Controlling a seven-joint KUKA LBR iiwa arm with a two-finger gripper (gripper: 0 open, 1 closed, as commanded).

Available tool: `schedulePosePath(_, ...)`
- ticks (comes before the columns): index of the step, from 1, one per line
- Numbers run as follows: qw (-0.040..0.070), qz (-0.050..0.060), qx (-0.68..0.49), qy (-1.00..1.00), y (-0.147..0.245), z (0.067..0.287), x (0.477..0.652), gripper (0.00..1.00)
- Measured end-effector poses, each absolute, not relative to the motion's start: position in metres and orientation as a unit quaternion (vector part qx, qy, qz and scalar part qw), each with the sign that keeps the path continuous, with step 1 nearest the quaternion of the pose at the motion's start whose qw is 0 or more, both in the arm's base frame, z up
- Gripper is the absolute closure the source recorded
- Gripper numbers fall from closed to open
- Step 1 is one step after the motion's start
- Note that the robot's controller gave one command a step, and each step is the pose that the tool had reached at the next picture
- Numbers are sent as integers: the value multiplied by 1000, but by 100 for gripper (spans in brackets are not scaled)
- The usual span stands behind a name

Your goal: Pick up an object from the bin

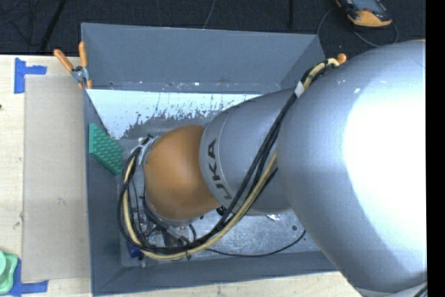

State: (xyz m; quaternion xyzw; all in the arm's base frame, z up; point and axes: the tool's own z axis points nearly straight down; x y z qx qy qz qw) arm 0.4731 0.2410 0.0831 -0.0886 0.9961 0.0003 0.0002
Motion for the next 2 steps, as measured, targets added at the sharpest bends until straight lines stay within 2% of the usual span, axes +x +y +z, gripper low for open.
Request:
schedulePosePath(1, 4, 1, -83, 997, 228, 176, 485, 100)
schedulePosePath(2, 4, 1, -93, 996, 221, 311, 477, 100)
